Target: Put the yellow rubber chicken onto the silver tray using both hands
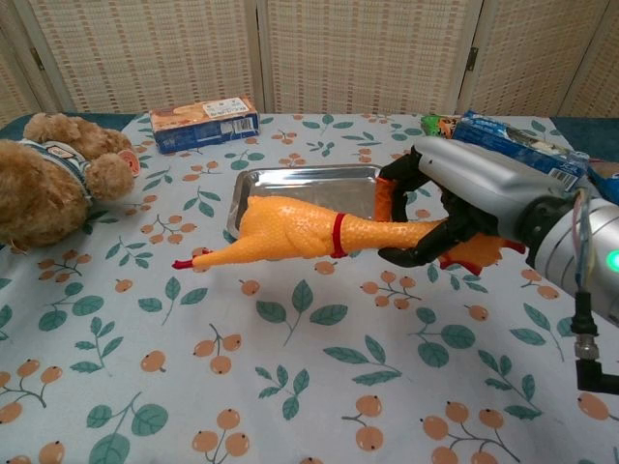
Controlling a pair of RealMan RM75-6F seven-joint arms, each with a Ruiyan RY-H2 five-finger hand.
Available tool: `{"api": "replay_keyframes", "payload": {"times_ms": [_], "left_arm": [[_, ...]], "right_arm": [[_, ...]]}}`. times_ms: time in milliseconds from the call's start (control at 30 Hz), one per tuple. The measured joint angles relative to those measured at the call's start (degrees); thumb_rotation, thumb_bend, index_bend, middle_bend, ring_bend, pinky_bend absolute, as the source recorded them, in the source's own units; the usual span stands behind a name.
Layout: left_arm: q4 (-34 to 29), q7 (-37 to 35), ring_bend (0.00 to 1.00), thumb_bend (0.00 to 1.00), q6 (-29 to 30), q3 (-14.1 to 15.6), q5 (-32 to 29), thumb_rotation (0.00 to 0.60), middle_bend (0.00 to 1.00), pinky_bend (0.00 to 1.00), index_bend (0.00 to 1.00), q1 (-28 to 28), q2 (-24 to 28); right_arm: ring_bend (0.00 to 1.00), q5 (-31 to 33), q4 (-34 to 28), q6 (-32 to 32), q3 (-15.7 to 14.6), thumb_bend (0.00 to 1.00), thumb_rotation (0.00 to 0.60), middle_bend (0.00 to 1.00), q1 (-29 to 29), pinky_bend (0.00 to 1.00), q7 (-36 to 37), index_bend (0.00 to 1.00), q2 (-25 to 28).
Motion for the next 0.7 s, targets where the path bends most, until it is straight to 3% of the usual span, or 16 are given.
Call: {"api": "replay_keyframes", "payload": {"times_ms": [133, 267, 500, 700], "left_arm": [[-6.1, 2.4, 0.01, 0.38, -6.5, -0.9, -0.7, 0.600, 0.00, 0.17, 0.00, -4.0, -0.2], [-10.1, 8.4, 0.00, 0.37, -11.6, -3.9, -4.6, 0.600, 0.00, 0.16, 0.00, -7.2, -2.1], [-13.0, 20.2, 0.00, 0.35, -20.3, -11.2, -19.1, 0.600, 0.00, 0.12, 0.00, -13.1, -8.4], [-14.6, 23.1, 0.00, 0.31, -27.3, -15.5, -30.5, 0.600, 0.00, 0.11, 0.00, -18.4, -12.7]], "right_arm": [[0.73, -0.5, -2.8, -0.9, 0.6, 0.40, 0.600, 0.59, 0.4, 0.90, 2.0, 0.91, 2.3], [0.73, -0.9, -4.4, -1.0, 1.4, 0.39, 0.600, 0.59, 0.9, 0.90, 2.8, 0.91, 3.4], [0.73, 0.6, -4.8, -0.8, 2.6, 0.39, 0.600, 0.59, 2.0, 0.90, 1.9, 0.91, 3.0], [0.73, 2.0, -3.9, -0.1, 3.7, 0.40, 0.600, 0.59, 3.0, 0.90, 1.6, 0.91, 1.3]]}}
